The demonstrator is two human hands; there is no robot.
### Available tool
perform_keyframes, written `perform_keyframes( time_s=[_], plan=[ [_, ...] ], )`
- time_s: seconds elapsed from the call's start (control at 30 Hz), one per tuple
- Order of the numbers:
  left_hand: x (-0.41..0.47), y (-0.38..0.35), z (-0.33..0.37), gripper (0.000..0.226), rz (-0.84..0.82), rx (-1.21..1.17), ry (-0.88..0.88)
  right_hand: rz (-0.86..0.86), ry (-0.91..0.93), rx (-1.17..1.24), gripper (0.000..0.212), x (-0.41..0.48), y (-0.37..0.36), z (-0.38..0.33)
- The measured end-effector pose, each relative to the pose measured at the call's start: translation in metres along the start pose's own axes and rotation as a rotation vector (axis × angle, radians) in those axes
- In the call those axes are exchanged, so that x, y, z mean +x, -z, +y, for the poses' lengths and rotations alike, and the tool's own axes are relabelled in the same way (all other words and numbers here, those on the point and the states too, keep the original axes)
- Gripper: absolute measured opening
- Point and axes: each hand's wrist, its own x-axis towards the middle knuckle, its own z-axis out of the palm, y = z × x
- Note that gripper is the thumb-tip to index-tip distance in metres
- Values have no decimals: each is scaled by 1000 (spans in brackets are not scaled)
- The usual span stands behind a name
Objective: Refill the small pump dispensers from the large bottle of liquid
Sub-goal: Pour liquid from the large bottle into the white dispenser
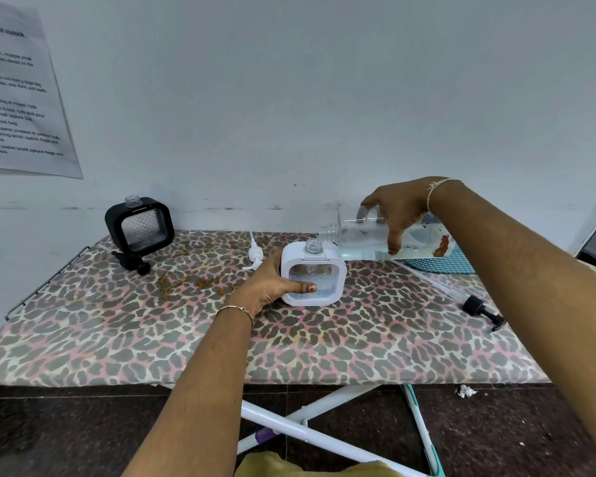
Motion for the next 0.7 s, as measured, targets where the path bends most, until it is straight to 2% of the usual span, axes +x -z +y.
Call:
perform_keyframes(
  time_s=[0.53,0.7],
  plan=[
    [4,1,-4,79,10,12,-15,-18,19,29,80,-2,4,-3],
    [6,2,-7,82,8,15,-11,-7,-8,-3,84,-3,4,-5]
  ],
)
